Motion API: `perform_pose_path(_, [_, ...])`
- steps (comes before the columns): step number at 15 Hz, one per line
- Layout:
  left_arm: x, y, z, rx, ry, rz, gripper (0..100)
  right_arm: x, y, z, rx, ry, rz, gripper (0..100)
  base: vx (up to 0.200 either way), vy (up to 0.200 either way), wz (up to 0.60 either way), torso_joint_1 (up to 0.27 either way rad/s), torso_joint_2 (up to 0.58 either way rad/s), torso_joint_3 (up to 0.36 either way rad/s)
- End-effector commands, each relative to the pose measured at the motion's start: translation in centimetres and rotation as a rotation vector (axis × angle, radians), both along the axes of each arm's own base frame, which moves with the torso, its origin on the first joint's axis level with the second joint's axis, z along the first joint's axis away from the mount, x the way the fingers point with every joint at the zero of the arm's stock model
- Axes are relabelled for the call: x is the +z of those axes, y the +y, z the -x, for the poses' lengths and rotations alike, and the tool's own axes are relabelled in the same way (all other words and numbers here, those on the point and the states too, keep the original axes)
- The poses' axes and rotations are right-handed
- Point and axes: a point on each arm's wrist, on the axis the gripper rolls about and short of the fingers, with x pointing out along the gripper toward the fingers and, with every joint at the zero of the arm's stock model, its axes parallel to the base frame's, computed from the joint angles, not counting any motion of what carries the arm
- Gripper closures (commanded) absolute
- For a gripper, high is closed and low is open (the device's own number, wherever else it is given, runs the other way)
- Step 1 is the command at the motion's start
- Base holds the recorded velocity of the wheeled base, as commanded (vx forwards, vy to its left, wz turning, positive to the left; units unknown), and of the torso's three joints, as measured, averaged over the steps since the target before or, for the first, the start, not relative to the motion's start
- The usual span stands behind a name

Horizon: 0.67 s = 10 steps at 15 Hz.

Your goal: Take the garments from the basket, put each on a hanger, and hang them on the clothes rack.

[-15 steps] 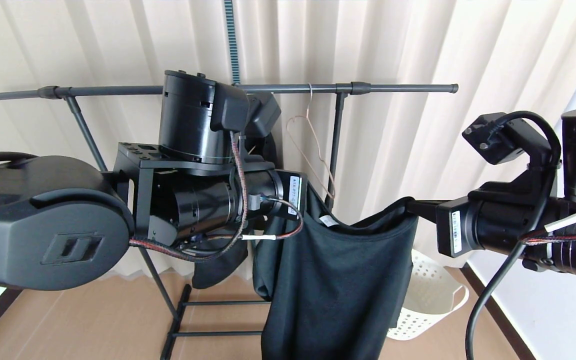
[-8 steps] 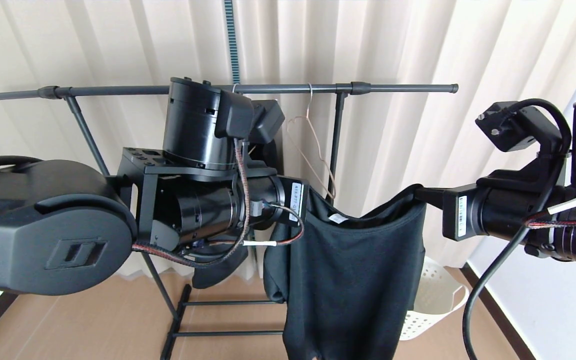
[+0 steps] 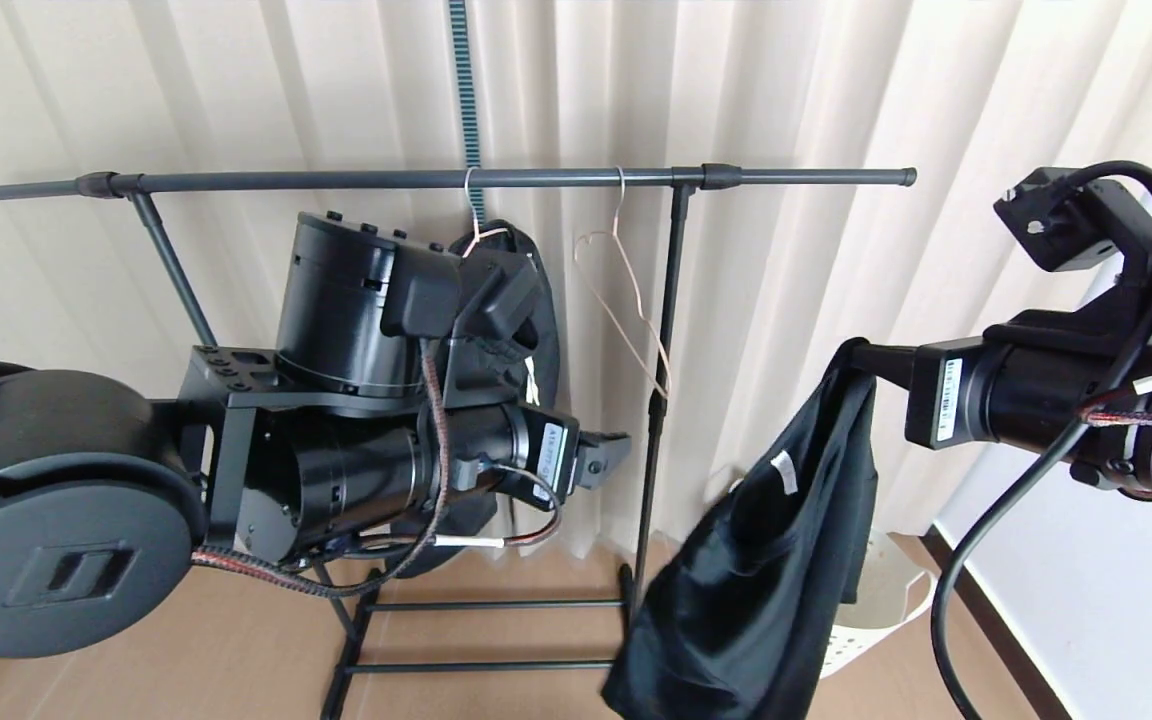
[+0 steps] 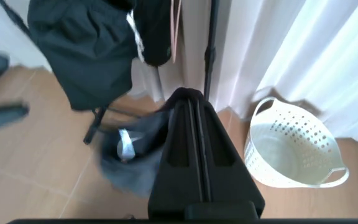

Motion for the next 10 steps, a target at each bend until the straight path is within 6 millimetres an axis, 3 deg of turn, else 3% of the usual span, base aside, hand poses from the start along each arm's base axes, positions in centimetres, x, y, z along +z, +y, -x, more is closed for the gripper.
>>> perform_pose_path(1, [-0.5,1.3,0.5,-0.014,0.017,-0.006,0,-0.1,-0.1,-0.1,-0.005,0.002,0.001,100,0.0,0.0,0.0,0.0,0.0,0.0])
perform_pose_path(5, [-2.1,1.1,-1.9,0.024,0.01,0.007,0,-0.3,-2.0,-1.1,-0.089,0.003,0.026,100,0.0,0.0,0.0,0.0,0.0,0.0])
perform_pose_path(10, [-4.4,-0.6,-4.5,0.05,-0.071,0.036,0,-0.4,-5.2,-2.3,-0.201,-0.003,0.066,100,0.0,0.0,0.0,0.0,0.0,0.0])
